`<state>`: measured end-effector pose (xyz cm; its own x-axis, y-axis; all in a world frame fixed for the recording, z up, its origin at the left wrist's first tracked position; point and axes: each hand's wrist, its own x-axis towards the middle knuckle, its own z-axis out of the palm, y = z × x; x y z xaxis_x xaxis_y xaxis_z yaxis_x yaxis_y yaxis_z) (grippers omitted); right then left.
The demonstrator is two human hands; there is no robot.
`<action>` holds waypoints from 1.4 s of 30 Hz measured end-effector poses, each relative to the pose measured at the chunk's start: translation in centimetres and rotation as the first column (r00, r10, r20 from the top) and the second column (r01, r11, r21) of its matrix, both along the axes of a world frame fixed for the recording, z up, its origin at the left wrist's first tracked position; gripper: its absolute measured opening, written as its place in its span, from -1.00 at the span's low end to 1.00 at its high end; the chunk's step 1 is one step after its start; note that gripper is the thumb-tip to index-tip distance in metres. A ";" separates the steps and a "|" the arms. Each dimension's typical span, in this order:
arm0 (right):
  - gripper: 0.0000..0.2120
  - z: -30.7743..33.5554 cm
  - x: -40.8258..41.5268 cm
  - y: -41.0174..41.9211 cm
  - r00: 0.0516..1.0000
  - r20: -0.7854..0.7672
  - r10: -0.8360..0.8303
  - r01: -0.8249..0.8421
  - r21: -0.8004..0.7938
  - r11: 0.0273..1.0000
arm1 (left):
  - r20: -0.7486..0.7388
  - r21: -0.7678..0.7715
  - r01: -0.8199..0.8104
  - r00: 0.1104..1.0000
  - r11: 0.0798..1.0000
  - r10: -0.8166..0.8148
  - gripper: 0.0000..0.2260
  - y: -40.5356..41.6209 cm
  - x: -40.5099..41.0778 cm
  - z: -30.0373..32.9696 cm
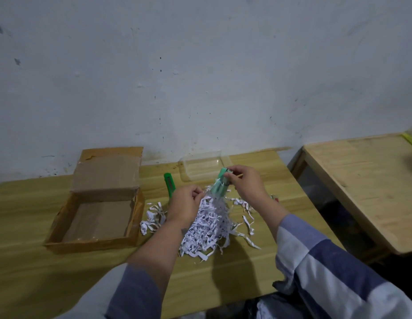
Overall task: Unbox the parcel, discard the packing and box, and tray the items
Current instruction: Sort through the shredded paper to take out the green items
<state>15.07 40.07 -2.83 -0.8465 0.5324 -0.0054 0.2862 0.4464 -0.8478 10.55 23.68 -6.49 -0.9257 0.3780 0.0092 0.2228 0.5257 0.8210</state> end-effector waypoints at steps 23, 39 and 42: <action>-0.80 -5.0 -0.7 12.0 0.919 0.078 -0.386 0.387 0.008 0.922 | -0.003 -0.659 0.367 0.871 0.656 -0.491 -0.62 1.5 0.4 -6.7; -0.65 -8.3 -3.0 12.8 0.895 0.365 -0.256 0.198 0.189 0.962 | -0.066 -0.595 0.328 0.890 0.734 -0.451 -0.62 1.3 0.6 -7.5; -0.68 -7.7 -2.6 10.3 0.956 0.229 -0.183 0.108 0.305 0.946 | -0.031 -0.602 0.354 0.885 0.715 -0.465 -0.58 1.2 0.1 -7.0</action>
